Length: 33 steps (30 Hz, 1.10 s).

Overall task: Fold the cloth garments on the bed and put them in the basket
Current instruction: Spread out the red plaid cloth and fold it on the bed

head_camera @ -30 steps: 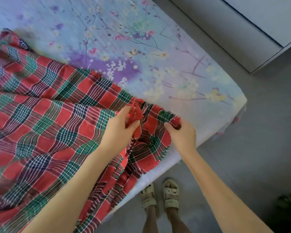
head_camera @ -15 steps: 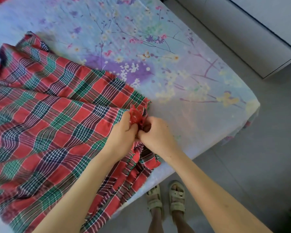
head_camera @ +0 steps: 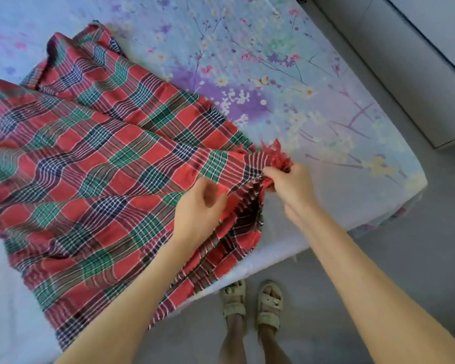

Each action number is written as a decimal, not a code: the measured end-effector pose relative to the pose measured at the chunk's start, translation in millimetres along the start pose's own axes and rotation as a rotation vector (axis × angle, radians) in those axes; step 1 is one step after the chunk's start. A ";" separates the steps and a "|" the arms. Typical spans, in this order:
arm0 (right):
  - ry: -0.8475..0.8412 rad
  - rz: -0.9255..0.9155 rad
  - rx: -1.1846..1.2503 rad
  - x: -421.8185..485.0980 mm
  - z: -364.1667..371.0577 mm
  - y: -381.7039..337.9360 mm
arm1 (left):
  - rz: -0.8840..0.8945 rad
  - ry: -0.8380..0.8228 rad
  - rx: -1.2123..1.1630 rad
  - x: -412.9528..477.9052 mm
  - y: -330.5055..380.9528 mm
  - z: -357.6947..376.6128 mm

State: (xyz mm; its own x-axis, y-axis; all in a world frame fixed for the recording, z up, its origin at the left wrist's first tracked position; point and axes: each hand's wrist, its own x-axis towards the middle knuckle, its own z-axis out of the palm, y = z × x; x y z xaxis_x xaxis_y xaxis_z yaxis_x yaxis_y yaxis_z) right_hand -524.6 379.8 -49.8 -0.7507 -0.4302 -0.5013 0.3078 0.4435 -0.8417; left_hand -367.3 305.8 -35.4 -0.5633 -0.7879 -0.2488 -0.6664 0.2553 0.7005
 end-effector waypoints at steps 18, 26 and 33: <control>0.103 -0.058 0.131 7.2 -8.5 -37.2 | -0.092 0.279 0.671 -59.1 -104.6 41.7; 0.107 -0.151 0.201 -22.0 2.4 -101.8 | -0.454 0.402 0.490 -111.0 -159.4 -44.1; 0.072 -0.365 0.191 -62.1 20.5 -195.1 | -0.914 0.645 0.096 -152.9 -189.6 -120.7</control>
State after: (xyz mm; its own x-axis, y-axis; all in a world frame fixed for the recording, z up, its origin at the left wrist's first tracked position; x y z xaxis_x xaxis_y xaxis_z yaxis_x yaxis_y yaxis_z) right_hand -526.1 303.9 141.5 -0.8674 -0.4734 -0.1533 0.1114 0.1157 -0.9870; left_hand -95.8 310.2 -49.4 0.4962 -0.8371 -0.2305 -0.7508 -0.5470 0.3703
